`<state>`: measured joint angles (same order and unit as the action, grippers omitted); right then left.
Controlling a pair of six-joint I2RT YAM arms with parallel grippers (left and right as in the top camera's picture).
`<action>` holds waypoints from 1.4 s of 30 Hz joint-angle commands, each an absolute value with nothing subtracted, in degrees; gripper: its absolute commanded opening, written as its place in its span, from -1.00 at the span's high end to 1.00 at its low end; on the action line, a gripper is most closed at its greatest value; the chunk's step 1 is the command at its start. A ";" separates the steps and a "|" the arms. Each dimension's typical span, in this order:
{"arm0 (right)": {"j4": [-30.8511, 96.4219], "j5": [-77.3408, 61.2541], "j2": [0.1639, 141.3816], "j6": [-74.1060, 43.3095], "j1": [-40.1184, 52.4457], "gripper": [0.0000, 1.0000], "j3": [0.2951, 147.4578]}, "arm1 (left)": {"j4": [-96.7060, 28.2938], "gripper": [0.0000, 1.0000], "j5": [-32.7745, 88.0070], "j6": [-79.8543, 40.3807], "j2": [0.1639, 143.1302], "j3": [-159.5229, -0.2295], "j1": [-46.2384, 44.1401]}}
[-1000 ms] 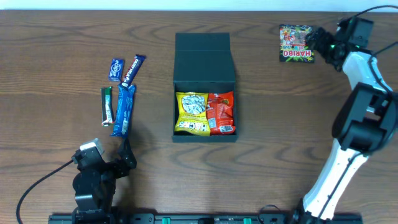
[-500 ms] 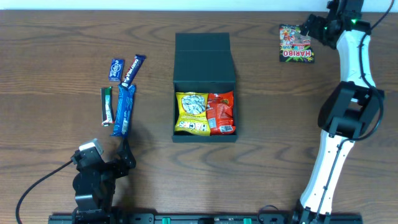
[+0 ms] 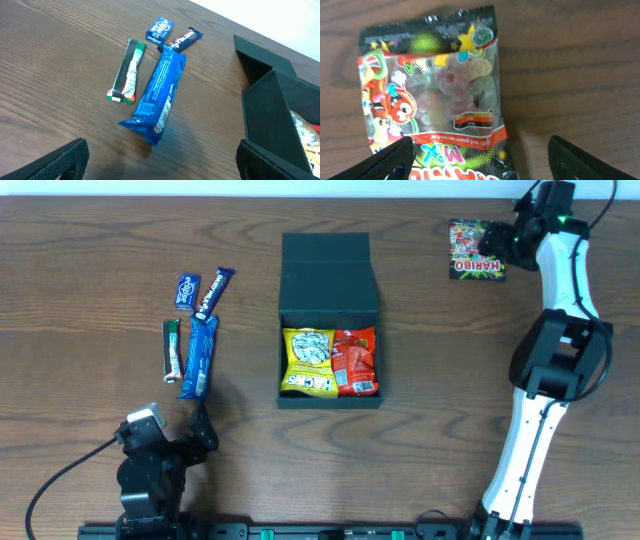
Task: Pack container
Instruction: 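Move the right gripper to the Haribo bag and grasp it, then lift the Haribo bag and carry it over the box with the right gripper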
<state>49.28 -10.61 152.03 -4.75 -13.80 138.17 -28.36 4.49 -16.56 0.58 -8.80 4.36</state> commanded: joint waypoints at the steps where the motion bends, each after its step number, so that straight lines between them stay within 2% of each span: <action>1: 49.95 -10.28 153.88 -3.07 -13.41 -0.62 138.96 | -28.49 -0.91 3.92 -16.99 0.27 -7.92 4.54; 7: 50.04 -10.31 154.06 -2.70 -13.41 -0.40 138.96 | -28.49 -0.90 4.05 -16.99 0.27 -7.92 4.54; 11: 50.22 -10.31 154.21 -2.70 -13.41 -0.18 138.96 | -28.49 -0.91 4.08 -16.99 0.27 -7.92 4.54; 12: 50.33 -10.33 154.21 -2.70 -13.41 -0.05 138.96 | -28.49 -0.90 4.05 -16.99 0.27 -7.92 4.54; 18: 50.41 -10.33 154.21 -2.72 -13.06 0.43 138.96 | -28.49 -0.91 4.08 -16.99 0.27 -7.92 4.54; 24: 50.41 -10.55 154.21 -3.20 -12.27 0.73 138.96 | -28.49 -0.91 4.05 -16.99 0.27 -7.92 4.54; 27: 50.41 -11.07 154.19 -4.78 -11.90 0.97 139.09 | -28.49 -0.90 4.05 -16.99 0.27 -7.92 4.54; 34: 52.60 -16.56 152.35 -7.75 -11.33 0.97 144.51 | -28.49 -0.90 4.03 -16.97 0.27 -7.92 4.54; 42: 63.77 -18.35 143.28 -7.62 -5.89 0.97 156.92 | -28.56 -0.90 2.74 -16.71 0.27 -7.92 4.54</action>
